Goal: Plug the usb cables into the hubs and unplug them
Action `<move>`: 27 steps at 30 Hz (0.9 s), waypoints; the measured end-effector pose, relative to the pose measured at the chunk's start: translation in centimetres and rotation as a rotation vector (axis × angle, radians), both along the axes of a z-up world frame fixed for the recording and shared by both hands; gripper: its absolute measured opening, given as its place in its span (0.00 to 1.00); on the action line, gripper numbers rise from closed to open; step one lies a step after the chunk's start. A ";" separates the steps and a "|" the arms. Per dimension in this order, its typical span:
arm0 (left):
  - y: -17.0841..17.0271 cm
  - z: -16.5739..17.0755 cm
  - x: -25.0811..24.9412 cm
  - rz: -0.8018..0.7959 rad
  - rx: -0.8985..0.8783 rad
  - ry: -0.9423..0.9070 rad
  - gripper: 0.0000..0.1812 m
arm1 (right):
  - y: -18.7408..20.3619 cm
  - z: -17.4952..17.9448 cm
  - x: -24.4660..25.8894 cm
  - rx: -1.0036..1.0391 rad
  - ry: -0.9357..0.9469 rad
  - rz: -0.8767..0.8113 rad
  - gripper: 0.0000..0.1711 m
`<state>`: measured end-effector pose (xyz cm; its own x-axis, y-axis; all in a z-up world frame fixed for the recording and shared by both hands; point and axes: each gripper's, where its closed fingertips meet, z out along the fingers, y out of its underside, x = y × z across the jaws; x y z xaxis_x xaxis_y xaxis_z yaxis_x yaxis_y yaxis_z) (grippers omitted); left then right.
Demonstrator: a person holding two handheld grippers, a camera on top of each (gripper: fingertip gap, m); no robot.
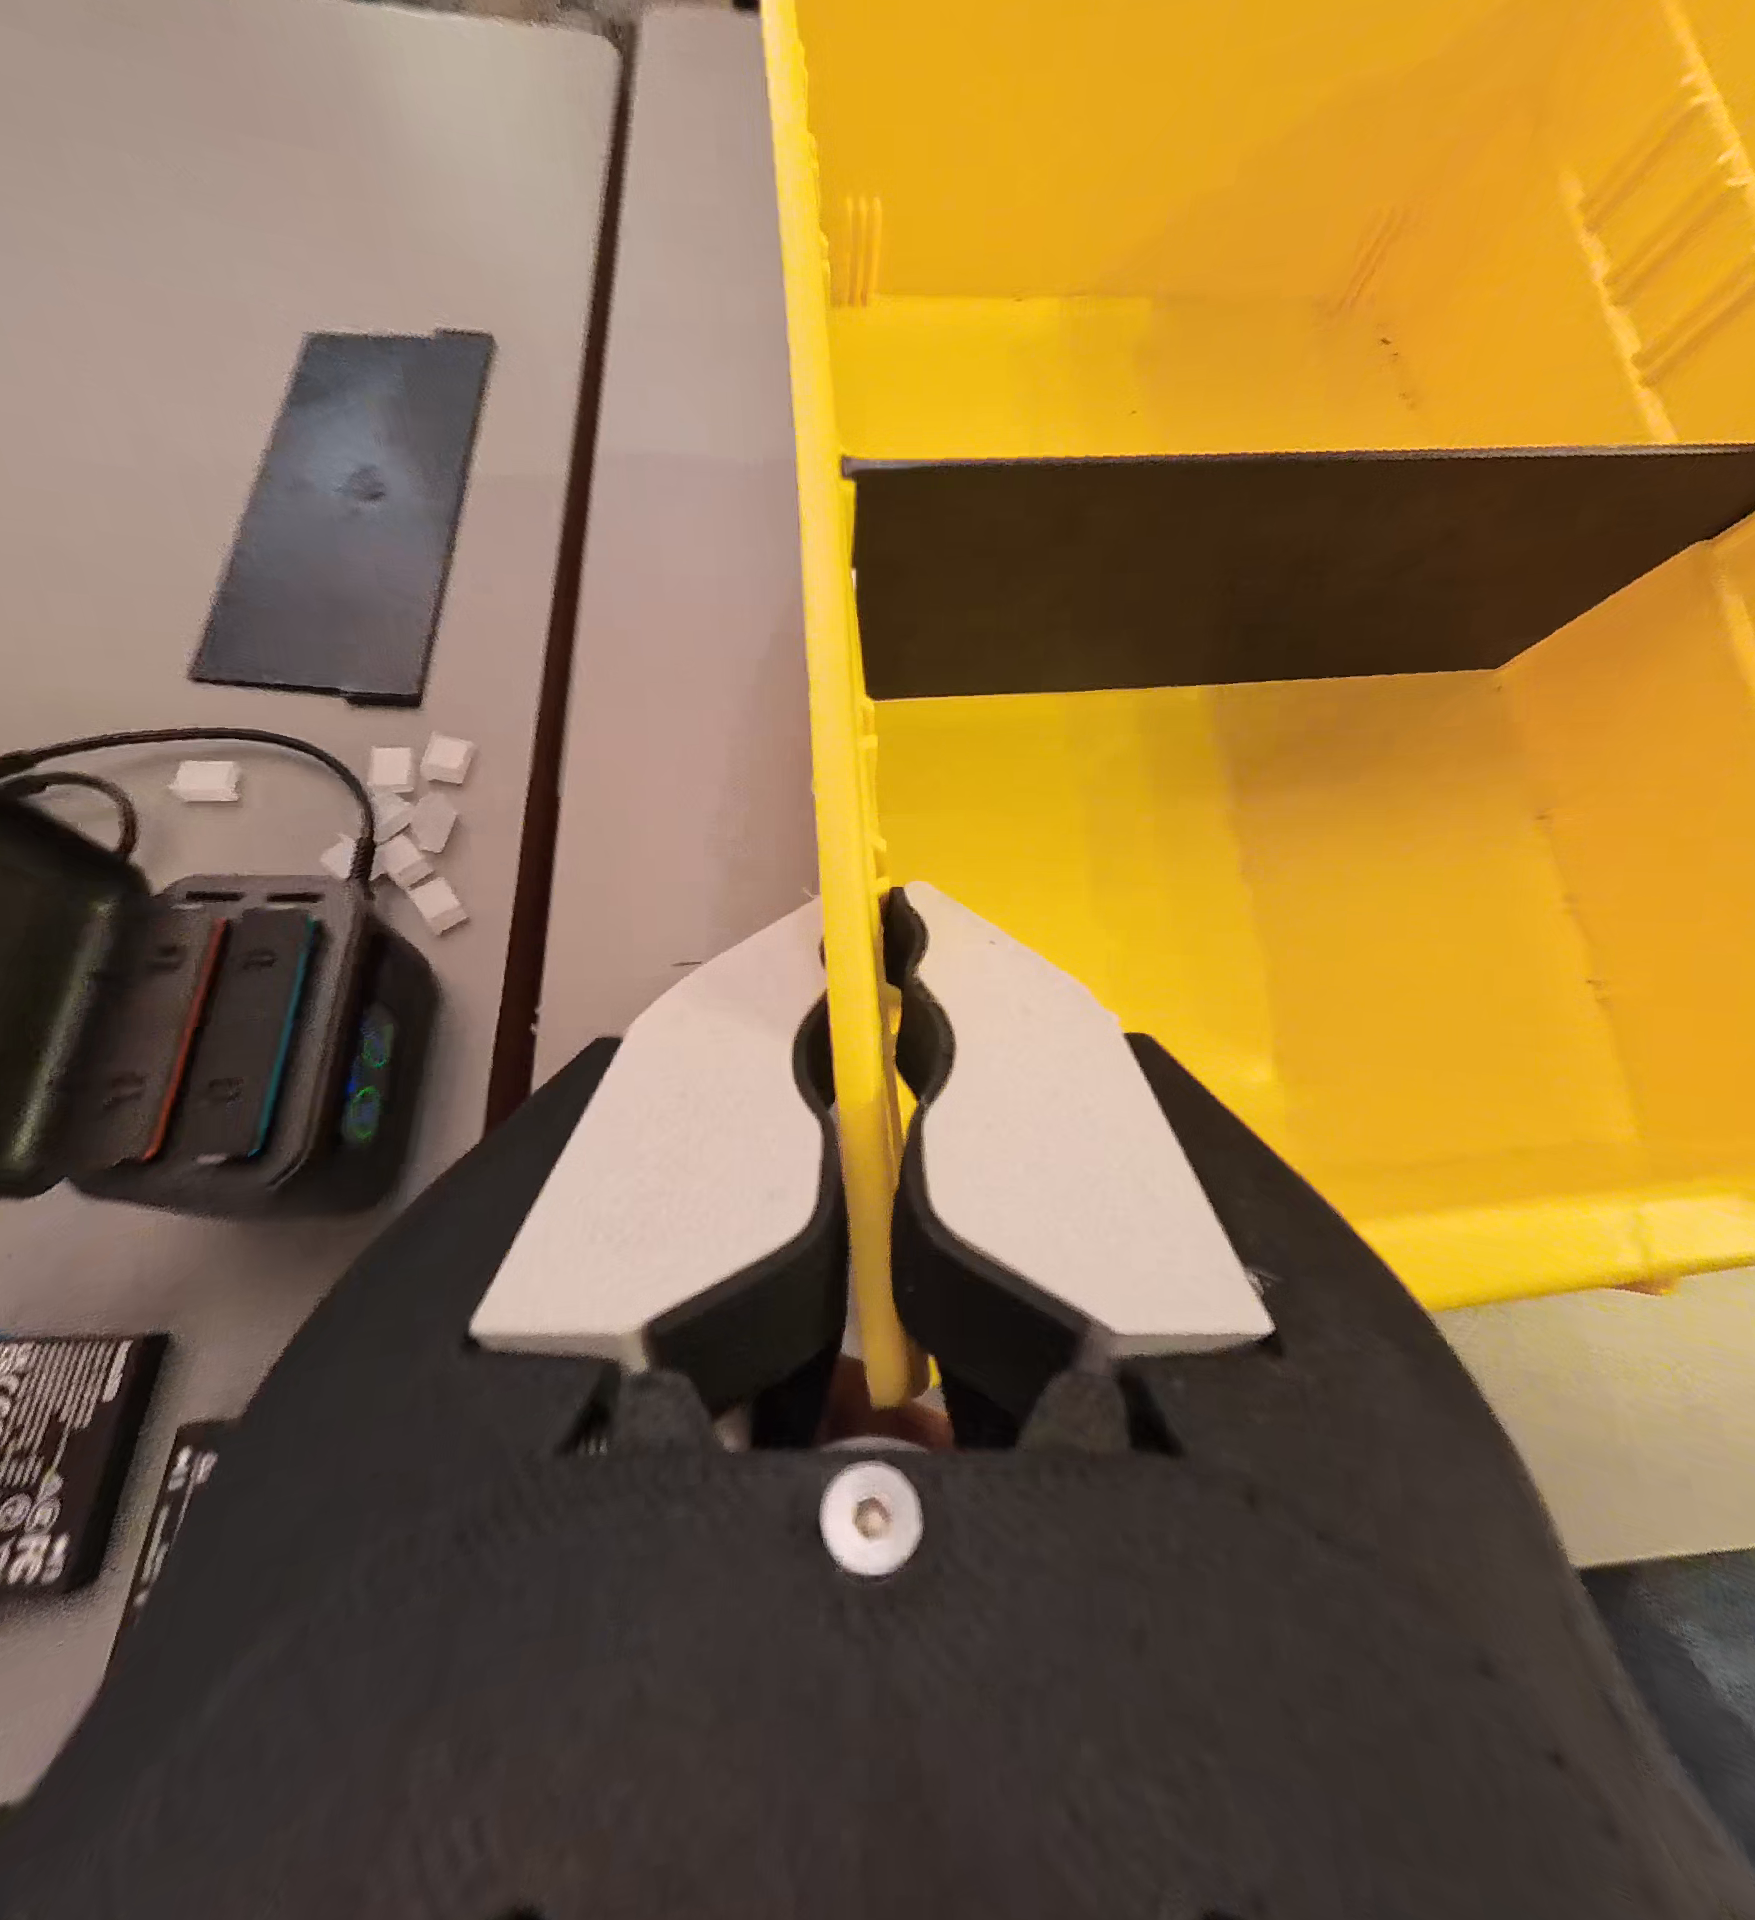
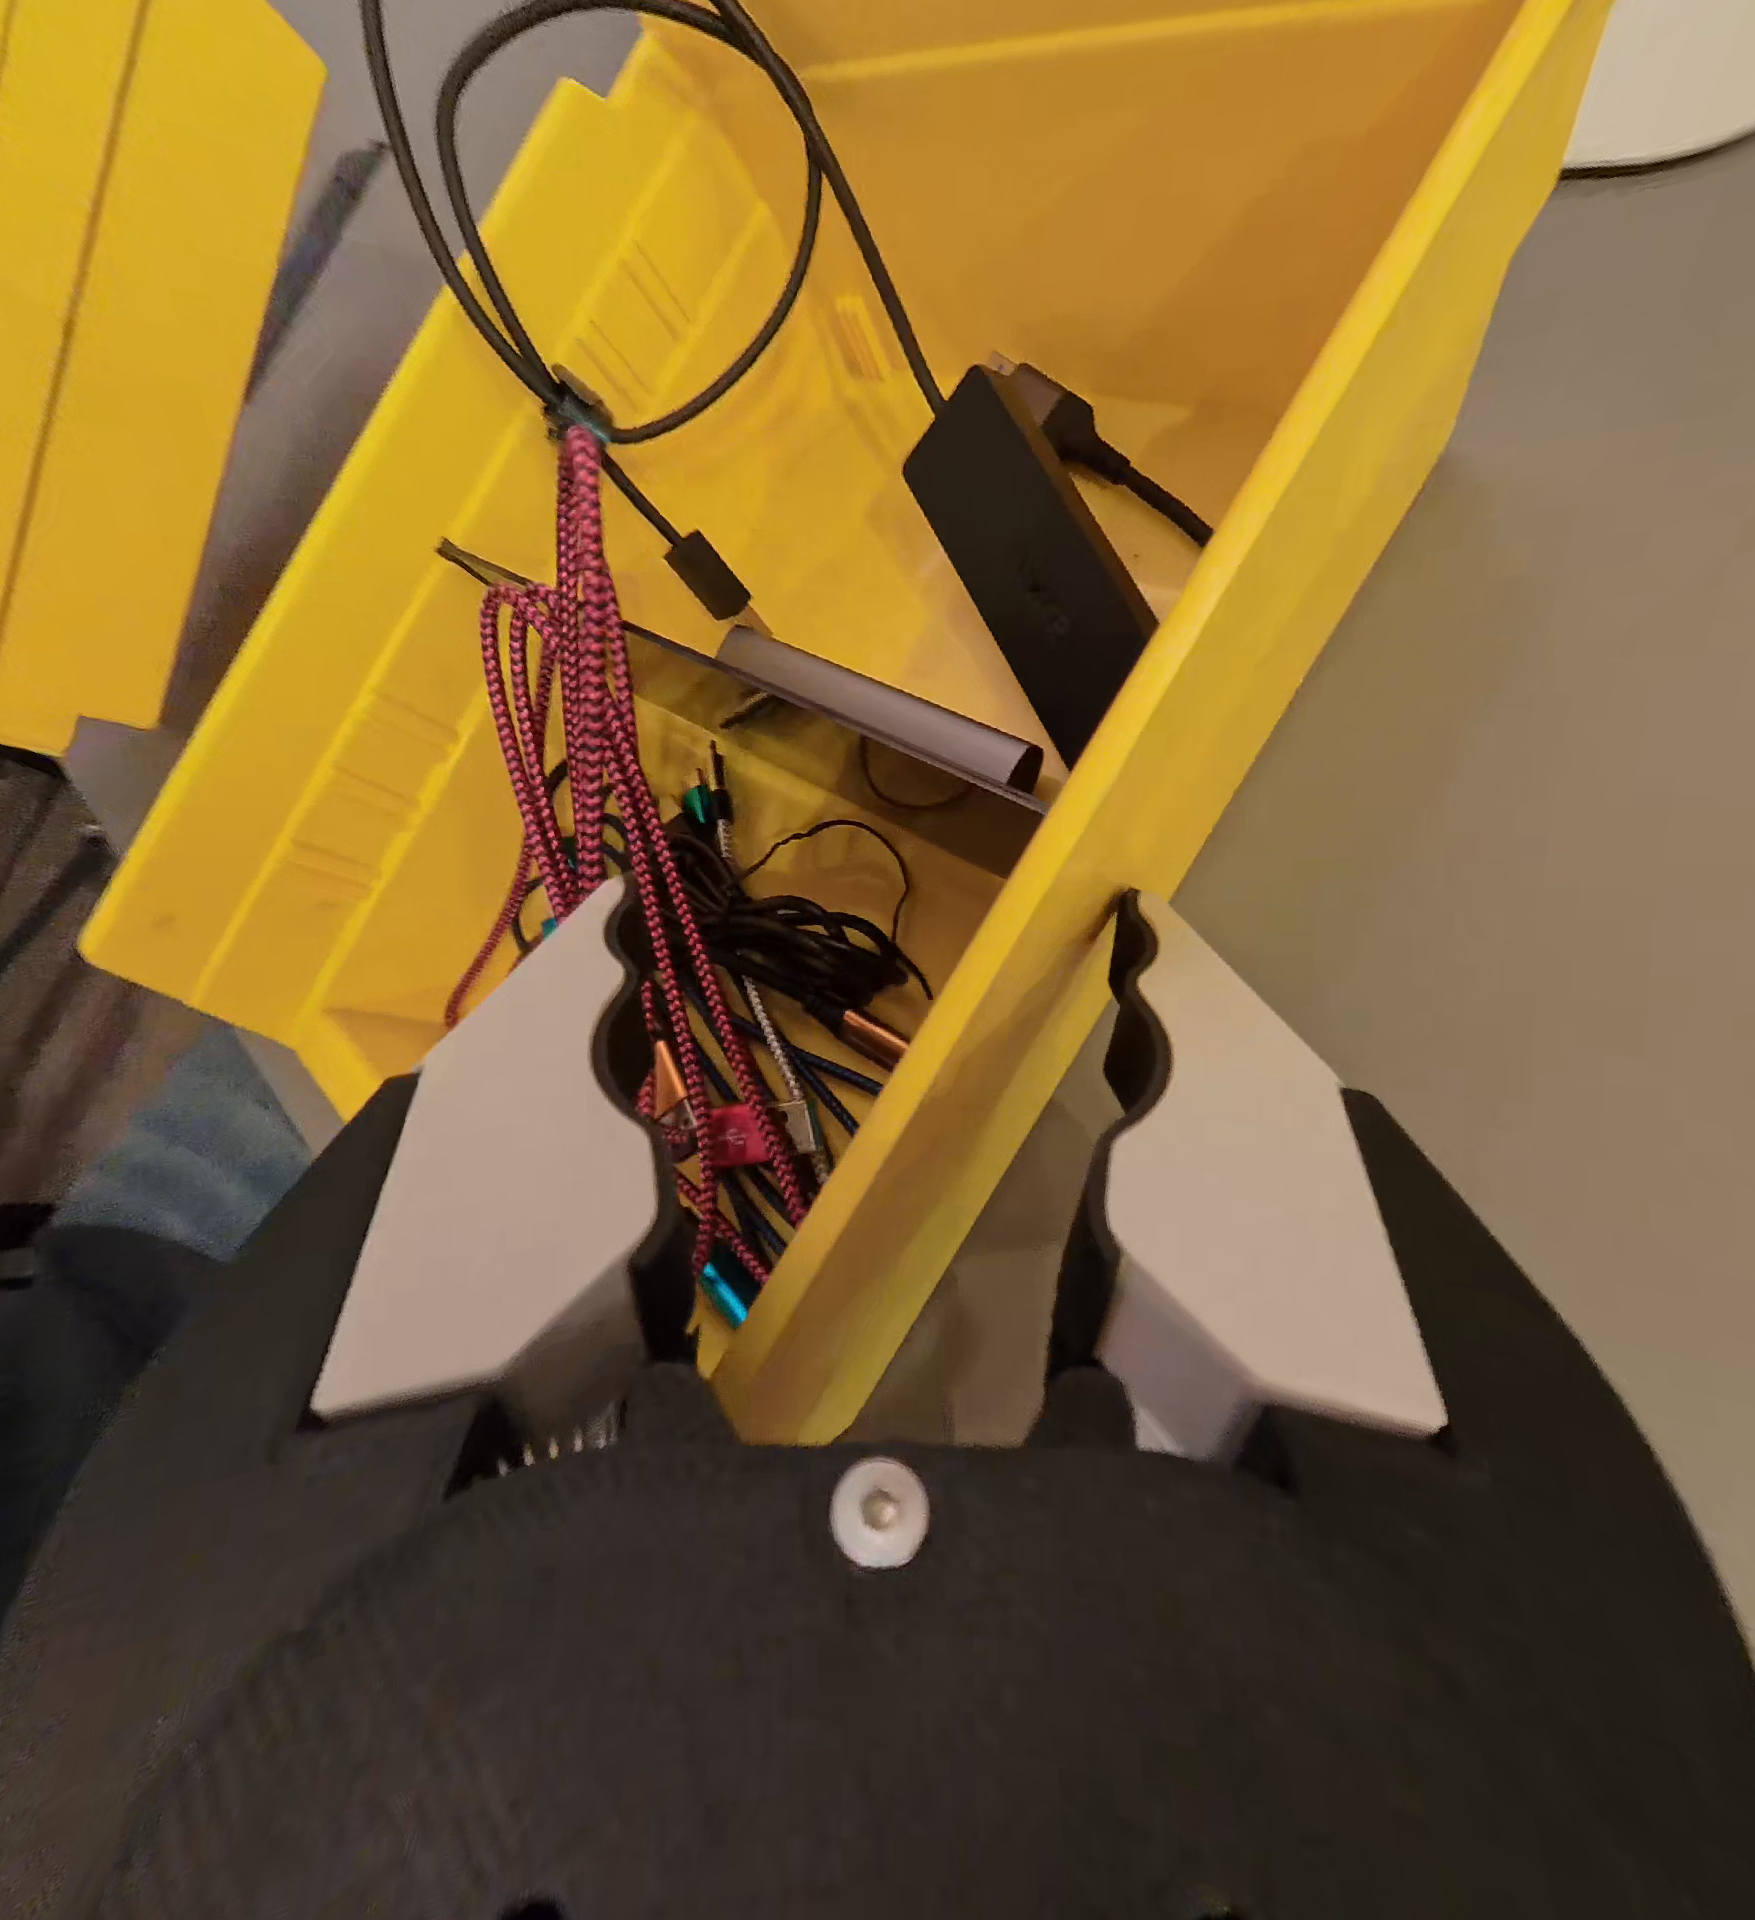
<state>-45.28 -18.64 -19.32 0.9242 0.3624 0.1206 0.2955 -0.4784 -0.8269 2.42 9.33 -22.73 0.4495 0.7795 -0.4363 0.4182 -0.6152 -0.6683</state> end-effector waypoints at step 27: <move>-1.4 14.6 5.9 -0.060 0.421 0.005 0.02 | -6.4 10.9 -20.4 0.250 0.457 0.050 0.54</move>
